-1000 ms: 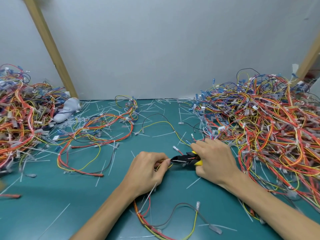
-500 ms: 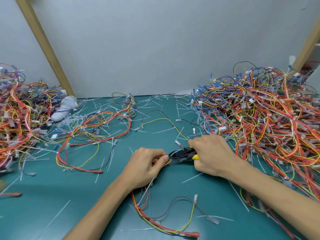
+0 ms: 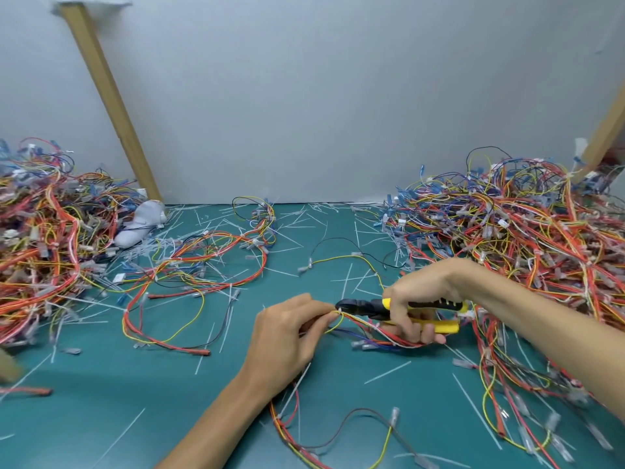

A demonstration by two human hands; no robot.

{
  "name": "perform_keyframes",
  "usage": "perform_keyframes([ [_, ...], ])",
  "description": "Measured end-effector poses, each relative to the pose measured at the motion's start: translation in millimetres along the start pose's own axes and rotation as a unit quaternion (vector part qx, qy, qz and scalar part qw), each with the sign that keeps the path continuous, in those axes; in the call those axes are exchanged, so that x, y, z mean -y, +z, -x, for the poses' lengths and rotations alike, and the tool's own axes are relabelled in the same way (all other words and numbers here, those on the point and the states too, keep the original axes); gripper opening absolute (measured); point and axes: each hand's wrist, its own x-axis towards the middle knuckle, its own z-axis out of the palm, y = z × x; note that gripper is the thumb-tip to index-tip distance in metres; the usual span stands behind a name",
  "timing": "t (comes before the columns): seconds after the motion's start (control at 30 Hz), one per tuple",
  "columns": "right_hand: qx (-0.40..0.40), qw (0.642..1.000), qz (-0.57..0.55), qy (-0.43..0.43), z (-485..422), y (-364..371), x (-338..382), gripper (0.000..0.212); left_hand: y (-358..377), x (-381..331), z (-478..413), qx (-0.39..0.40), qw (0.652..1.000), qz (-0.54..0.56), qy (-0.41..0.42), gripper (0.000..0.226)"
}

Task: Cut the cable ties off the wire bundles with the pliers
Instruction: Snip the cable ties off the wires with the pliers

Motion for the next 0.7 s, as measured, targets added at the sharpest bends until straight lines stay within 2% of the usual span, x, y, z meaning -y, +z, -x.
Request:
perform_keyframes([
  [0.07, -0.055, 0.998, 0.011, -0.015, -2.4, 4.2, -0.8, 0.025, -0.2, 1.1, 0.0, -0.008, 1.0, -0.001, -0.007, 0.011],
  [0.13, -0.171, 0.982, 0.082, -0.02, -7.6, 11.9, -2.8, 0.015, 0.2, 2.6, -0.8, 0.003, 1.0, 0.007, -0.025, 0.012],
  [0.17, -0.246, 0.958, 0.147, -0.016, -10.0, 16.6, -3.1, 0.011, 0.3, 3.4, -1.6, 0.01, 0.999, 0.015, -0.035, 0.012],
  [0.23, -0.381, 0.883, 0.274, -0.01, -17.3, 28.1, -5.1, 0.011, 0.2, 4.8, -3.1, 0.023, 0.998, 0.027, -0.05, 0.011],
  [0.3, -0.455, 0.832, 0.316, -0.008, -24.8, 40.8, -7.2, 0.015, 0.2, 6.0, -3.7, 0.032, 0.998, 0.025, -0.057, 0.011],
  [0.53, -0.53, 0.769, 0.353, -0.053, -36.4, 53.2, -16.2, 0.021, 2.3, 9.7, -1.1, 0.057, 0.996, 0.003, -0.067, 0.012],
  [0.7, -0.538, 0.766, 0.346, -0.065, -42.0, 52.1, -19.5, 0.012, 3.0, 10.7, 0.1, 0.06, 0.996, -0.026, -0.062, 0.009],
])
